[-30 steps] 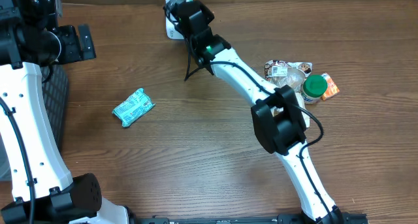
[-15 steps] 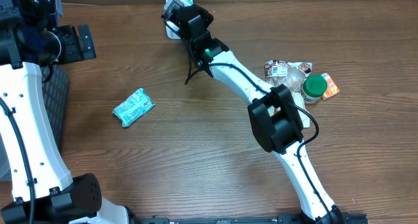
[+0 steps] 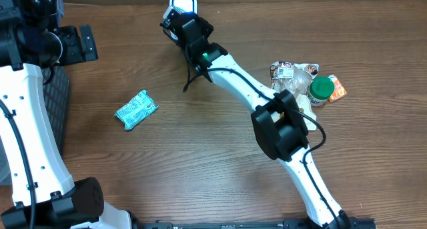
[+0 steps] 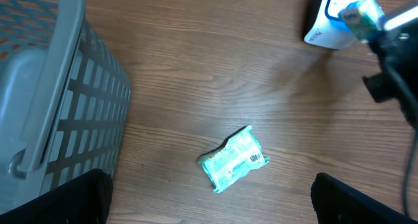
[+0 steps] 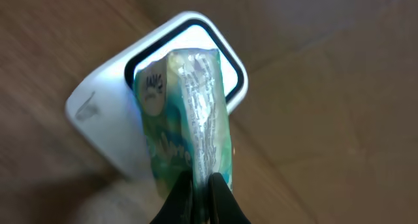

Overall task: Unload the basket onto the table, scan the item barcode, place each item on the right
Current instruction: 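Hold the tissue pack under the scanner, then carry the tissue pack right and release it beside the jar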

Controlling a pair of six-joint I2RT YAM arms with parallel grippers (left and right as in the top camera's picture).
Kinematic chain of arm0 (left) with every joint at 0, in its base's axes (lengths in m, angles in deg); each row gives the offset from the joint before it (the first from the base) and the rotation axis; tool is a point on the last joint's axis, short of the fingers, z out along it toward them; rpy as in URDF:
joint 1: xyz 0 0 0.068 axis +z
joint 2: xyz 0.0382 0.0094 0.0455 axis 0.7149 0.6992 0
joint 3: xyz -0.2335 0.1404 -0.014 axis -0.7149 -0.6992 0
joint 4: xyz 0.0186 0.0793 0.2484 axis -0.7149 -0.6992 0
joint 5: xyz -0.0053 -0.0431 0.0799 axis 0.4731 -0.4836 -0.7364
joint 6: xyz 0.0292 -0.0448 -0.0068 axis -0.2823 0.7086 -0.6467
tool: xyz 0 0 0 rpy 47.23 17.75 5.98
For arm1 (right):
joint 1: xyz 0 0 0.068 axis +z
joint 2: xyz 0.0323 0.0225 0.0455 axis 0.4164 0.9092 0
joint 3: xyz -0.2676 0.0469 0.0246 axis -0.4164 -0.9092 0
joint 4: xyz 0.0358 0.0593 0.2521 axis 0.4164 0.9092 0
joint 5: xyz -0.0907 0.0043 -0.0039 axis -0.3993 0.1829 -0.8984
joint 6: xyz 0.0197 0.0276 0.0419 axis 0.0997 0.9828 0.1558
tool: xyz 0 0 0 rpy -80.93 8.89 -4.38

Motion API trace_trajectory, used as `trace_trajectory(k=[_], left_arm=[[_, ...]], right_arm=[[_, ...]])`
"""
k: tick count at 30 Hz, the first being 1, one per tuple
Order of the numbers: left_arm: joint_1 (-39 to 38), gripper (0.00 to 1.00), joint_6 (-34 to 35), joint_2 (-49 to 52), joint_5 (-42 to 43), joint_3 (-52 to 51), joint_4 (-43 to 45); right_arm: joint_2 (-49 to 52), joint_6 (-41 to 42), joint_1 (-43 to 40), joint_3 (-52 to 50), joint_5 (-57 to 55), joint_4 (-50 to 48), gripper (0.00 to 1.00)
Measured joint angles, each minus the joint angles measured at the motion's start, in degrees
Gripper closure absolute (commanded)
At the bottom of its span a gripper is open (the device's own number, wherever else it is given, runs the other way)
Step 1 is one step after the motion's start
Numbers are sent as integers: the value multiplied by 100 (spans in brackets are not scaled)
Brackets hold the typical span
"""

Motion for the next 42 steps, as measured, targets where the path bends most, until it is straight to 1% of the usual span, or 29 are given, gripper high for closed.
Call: trace_trajectory(k=[4,11,14,17,22,25,29,31,32,37,39,40,41,42], left_arm=[[0,1,0,0,2,0,2],[0,0,0,0,-2,0,2],[0,0,0,0,0,0,0],[0,0,0,0,0,0,0],[0,1,0,0,0,0,0],[0,1,0,0,0,0,2],[0,0,0,0,0,0,0],[0,0,0,0,-2,0,0],[0,0,0,0,0,0,4],[0,1,0,0,0,0,4],[0,0,0,0,0,0,2],[0,0,0,0,0,0,2],[0,0,0,0,0,0,2],[0,1,0,0,0,0,2]], right_arm=[[-739,896,-13,-26,413,1281,96],[-2896,2758,-199,-9,1790,3646,96],[-3587,3259,-466,24,2332,4516,96],[-3926,3587,-831,59,2817,5316,96],[-3875,3866,-1432,-31,3250,6398,96],[-3840,3945,-1777,-356,3348,6588,96],[-3840,4074,-2225,-1145,3423,6441,96],[-3838,4122,-2500,-1823,3453,6124,96],[-3836,4133,-2538,-1928,3451,6089,96],[-3759,4262,-2966,-3213,3462,5217,96],[-3740,4306,-3073,-3585,3464,4957,86],[-3740,4330,-3108,-3720,3467,4830,78],[-3740,4343,-3141,-3825,3467,4730,69],[-3740,4367,-3174,-3904,3467,4658,54]])
